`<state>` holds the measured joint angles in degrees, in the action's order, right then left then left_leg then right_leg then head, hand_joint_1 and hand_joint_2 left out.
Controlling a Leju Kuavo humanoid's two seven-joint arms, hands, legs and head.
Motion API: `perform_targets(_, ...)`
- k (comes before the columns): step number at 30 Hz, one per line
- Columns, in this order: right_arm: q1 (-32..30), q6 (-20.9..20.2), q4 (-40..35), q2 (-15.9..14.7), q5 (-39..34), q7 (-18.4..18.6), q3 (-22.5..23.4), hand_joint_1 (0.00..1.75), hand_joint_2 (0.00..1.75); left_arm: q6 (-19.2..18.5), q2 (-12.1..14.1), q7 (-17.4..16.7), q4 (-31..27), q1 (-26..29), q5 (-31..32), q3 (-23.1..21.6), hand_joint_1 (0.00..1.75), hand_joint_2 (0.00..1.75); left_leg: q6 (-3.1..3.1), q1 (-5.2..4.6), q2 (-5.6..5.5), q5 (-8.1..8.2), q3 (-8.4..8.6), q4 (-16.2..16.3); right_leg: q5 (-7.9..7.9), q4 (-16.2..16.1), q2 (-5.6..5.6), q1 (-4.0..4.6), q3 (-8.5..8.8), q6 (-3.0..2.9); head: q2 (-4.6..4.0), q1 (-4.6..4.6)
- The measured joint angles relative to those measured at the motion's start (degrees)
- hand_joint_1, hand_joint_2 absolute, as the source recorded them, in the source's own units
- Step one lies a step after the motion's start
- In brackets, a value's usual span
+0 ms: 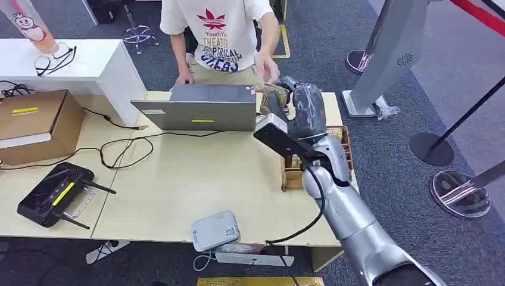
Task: Pass the card to the sensor for recognition and then transmit it.
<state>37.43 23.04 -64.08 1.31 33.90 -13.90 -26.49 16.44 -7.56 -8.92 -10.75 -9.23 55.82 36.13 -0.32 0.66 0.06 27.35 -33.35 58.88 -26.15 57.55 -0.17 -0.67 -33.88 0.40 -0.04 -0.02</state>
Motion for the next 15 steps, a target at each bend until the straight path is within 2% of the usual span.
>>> perform_targets(8, 9.54, 4.48, 16.39, 4.54, 2.92, -1.07, -3.76, 1.75, 1.75, 0.74, 0.09, 0.13, 0.00, 0.22, -1.33, 0.13, 0.00, 0.00, -0.03, 0.02, -0.01, -0.03, 0.00, 0.00, 0.00, 0.03, -0.01, 0.01, -0.01, -0.01, 0.00, -0.04)
perform_targets(15, 13.28, 6.99, 24.60, 7.23, 4.08, -1.97, -5.94, 1.75, 1.75, 1.40, 0.26, 0.70, 0.00, 0.97, -2.16, 0.44, 0.00, 0.00, -0.03, 0.01, -0.02, -0.02, 0.00, 0.00, 0.00, 0.03, -0.02, 0.01, -0.01, -0.01, 0.00, -0.02)
